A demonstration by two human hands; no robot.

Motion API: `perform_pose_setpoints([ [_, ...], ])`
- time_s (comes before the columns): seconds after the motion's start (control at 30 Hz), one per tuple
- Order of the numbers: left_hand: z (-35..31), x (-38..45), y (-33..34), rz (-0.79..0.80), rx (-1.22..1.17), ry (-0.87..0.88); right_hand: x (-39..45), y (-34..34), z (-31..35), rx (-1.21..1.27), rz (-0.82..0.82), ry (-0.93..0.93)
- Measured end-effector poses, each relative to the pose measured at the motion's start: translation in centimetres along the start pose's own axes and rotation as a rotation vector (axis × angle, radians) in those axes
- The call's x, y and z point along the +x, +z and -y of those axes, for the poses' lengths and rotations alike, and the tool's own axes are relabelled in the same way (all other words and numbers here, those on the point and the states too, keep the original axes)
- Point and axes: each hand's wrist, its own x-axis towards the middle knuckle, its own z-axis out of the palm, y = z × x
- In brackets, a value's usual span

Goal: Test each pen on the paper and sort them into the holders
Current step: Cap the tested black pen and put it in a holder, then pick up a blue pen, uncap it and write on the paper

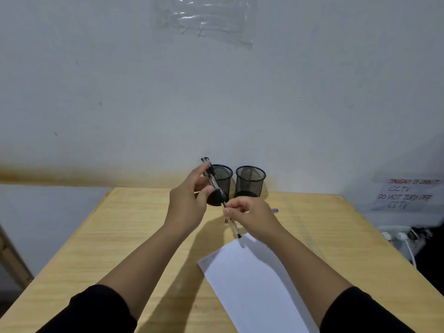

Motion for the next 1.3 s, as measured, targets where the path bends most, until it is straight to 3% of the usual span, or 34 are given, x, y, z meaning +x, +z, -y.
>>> perform_pose_setpoints([
  [0.17,1.5,3.5,1.9,-0.085,0.035,-0.134,5.2,-1.0,1.1,-0.077,-0.187,-0.001],
  [0.4,5.3,8.6,4.6,0.044,0.208,-0.278,12.7,-1.8,2.3,-0.16,-0.276,-0.064],
  [0.77,7.8,10.0,5.9,0.103,0.151,-0.249,16.9,0.2,-0.8,-0.463,-0.139,-0.047],
  [0.97,7.5,10.2,5.7,0.122,0.19,-0.261,16.7,-0.1,-1.3,-0.495,-0.119,-0.029],
  [1.3,4.3,8.8,4.5,0.203,0.56,-0.146,11.5,-2.2,-0.1,-0.774,-0.016,-0.129],
])
